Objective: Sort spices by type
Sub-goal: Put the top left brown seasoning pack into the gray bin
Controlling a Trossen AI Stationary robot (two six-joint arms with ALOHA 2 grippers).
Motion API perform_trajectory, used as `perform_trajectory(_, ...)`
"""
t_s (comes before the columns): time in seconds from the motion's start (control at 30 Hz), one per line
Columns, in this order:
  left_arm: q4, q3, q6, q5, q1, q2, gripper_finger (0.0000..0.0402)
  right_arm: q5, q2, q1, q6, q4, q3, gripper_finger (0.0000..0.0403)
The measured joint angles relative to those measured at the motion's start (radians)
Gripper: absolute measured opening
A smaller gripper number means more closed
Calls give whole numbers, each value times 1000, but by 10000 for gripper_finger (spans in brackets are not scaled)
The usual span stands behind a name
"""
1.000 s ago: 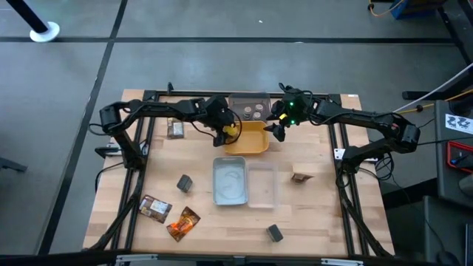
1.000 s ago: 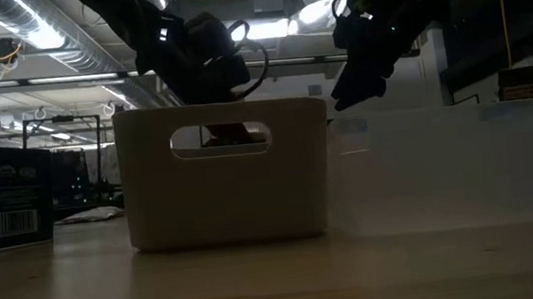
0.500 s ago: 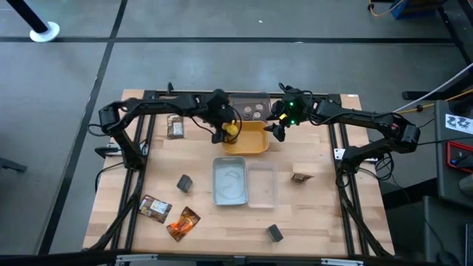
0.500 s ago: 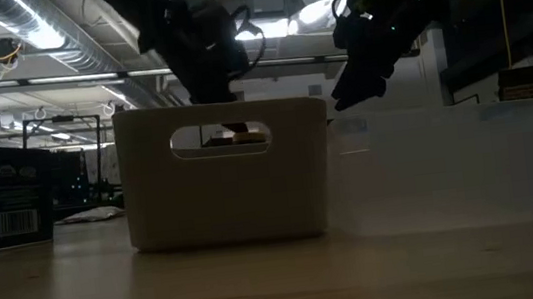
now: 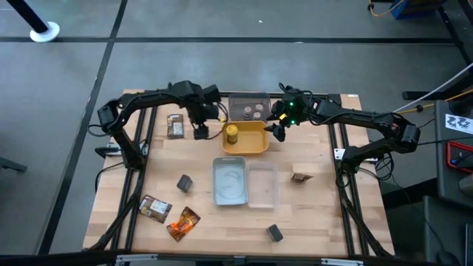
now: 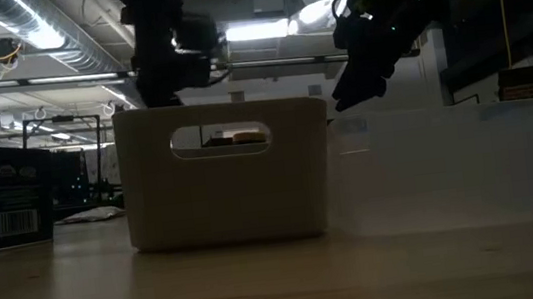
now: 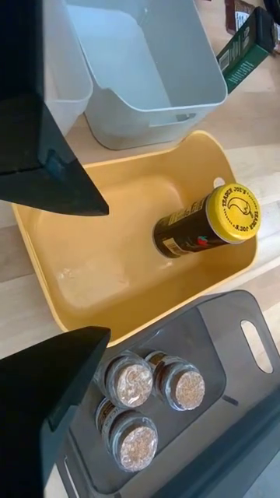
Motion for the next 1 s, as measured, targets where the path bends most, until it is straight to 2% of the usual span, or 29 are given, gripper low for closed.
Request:
perform_trajectory(0.13,-101,-13,-91,-1,48,0,274,0,0,0,-27,0,0,246)
perform_trajectory(0.3,-114,-84,-112,-15,92,1,274,0,0,0,-55,0,0,246)
perform_trajectory(0.43,-108,-166,-76,-85,106,1,274,-2,0,0,-75,0,0,246)
perform_trajectory(0.57,-100,-238,-88,-205,118,1,274,-2,0,0,-79,0,0,246)
perform_trajectory(0.67,-48,-287,-124,-250,128,1,274,-2,0,0,-79,1,0,246)
perform_trajectory(1.0,168,-414,-169,-249,159,1,274,-2,0,0,-79,1,0,246)
